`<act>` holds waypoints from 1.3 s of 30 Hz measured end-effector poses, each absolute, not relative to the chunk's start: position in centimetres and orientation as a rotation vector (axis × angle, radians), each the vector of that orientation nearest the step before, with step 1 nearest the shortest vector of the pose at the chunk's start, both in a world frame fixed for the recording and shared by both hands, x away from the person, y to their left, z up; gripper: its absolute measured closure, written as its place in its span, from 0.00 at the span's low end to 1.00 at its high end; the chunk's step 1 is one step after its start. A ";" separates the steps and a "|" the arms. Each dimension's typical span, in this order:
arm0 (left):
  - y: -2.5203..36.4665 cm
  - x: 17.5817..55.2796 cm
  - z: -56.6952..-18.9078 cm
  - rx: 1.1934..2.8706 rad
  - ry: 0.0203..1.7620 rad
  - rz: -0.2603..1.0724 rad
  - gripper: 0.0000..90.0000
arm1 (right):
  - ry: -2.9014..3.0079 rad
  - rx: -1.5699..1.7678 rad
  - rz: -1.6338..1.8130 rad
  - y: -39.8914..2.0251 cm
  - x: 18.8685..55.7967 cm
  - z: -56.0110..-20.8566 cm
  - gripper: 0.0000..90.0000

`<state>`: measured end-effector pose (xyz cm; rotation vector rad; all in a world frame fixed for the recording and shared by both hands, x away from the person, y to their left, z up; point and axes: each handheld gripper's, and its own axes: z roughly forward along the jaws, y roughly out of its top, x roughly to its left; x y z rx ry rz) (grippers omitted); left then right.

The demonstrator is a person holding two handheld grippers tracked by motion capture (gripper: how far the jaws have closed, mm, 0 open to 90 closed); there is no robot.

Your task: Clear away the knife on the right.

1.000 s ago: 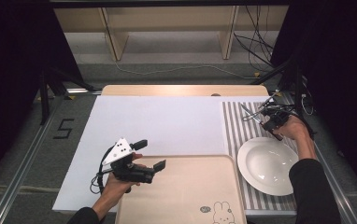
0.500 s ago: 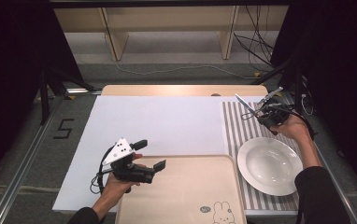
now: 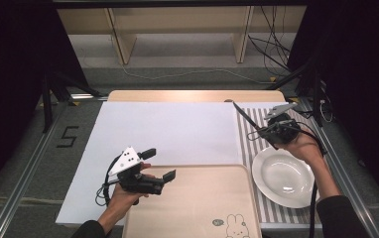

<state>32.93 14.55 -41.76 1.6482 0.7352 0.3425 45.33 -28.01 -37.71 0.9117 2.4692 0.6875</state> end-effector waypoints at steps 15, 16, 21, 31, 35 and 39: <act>14.5 32.8 -41.7 1.649 0.726 0.349 0.00 | 2.483 0.841 0.771 -25.8 42.0 -37.2 0.86; 14.5 32.8 -41.7 1.650 0.726 0.349 0.00 | 2.488 0.834 0.780 -25.6 41.7 -37.1 0.86; 14.5 32.8 -41.7 1.655 0.723 0.354 0.00 | 2.503 0.781 0.747 -24.4 40.7 -37.5 0.86; 14.5 32.8 -41.7 1.654 0.722 0.355 0.00 | 2.545 0.755 0.757 -23.3 39.0 -38.5 0.86; 14.5 32.8 -41.7 1.654 0.723 0.355 0.00 | 2.570 0.764 0.786 -23.1 38.2 -39.0 0.86; 14.5 32.7 -41.6 1.653 0.720 0.357 0.00 | 2.591 0.758 0.797 -22.8 37.4 -39.5 0.86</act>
